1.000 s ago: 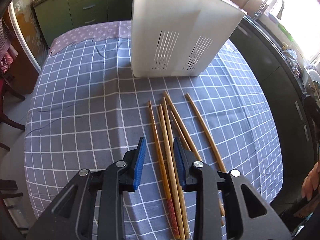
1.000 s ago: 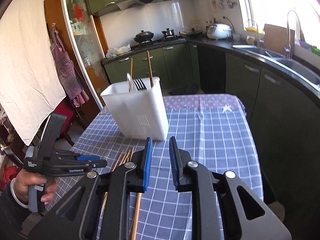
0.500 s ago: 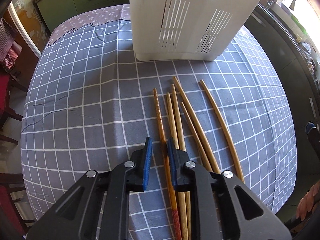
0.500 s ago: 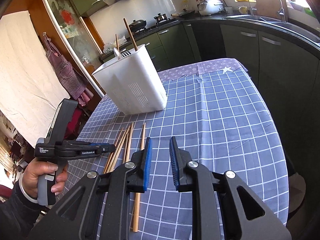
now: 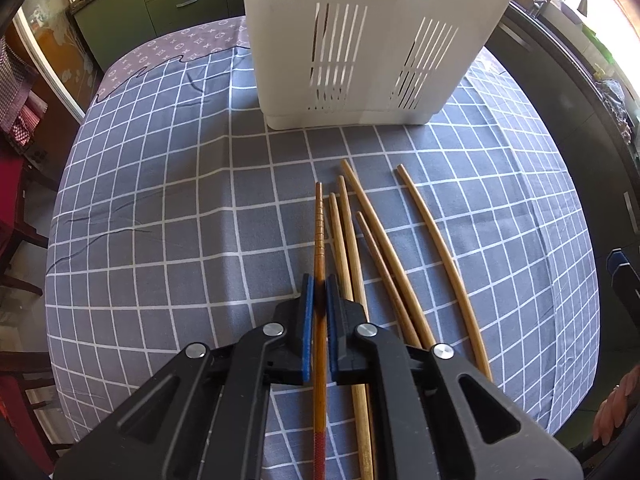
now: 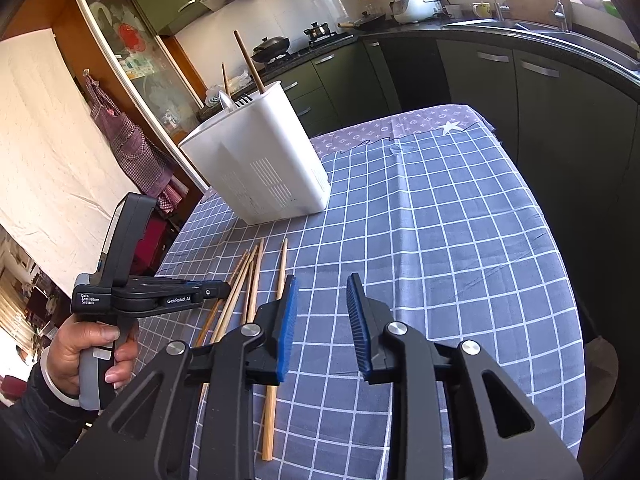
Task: Organize utensils
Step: 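Move both open tools back over the remaining chopsticks, then grasp a wooden chopstick with the left tool while the right tool grasps another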
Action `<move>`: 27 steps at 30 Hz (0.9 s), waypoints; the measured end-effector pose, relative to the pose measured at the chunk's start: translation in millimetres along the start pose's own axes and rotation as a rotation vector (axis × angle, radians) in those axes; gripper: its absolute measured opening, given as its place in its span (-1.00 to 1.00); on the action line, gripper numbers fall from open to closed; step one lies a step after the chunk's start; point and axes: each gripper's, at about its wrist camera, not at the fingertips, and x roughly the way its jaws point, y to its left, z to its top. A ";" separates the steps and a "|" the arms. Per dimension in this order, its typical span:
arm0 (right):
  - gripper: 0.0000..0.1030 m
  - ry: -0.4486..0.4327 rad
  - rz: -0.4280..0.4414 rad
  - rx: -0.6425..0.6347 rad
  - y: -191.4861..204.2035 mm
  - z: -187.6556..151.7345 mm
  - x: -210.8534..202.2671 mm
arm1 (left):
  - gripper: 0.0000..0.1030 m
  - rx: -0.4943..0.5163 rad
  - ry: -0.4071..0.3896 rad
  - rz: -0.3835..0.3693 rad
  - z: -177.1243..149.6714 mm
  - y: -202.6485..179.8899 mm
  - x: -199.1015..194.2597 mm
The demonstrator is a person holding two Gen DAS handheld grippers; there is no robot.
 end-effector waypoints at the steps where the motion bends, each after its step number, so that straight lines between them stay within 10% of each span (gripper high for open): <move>1: -0.48 0.000 -0.002 -0.002 0.3 0.5 0.1 | -0.88 -0.002 -0.012 -0.004 1.0 1.6 -4.8; 16: -0.48 0.180 -0.067 -0.225 53.5 5.4 75.4 | -0.88 0.010 -0.298 -0.037 -1.2 14.0 -110.9; 27: -0.48 0.295 -0.187 -0.360 89.5 8.6 154.4 | -0.88 0.023 -0.367 -0.046 -1.9 17.4 -130.4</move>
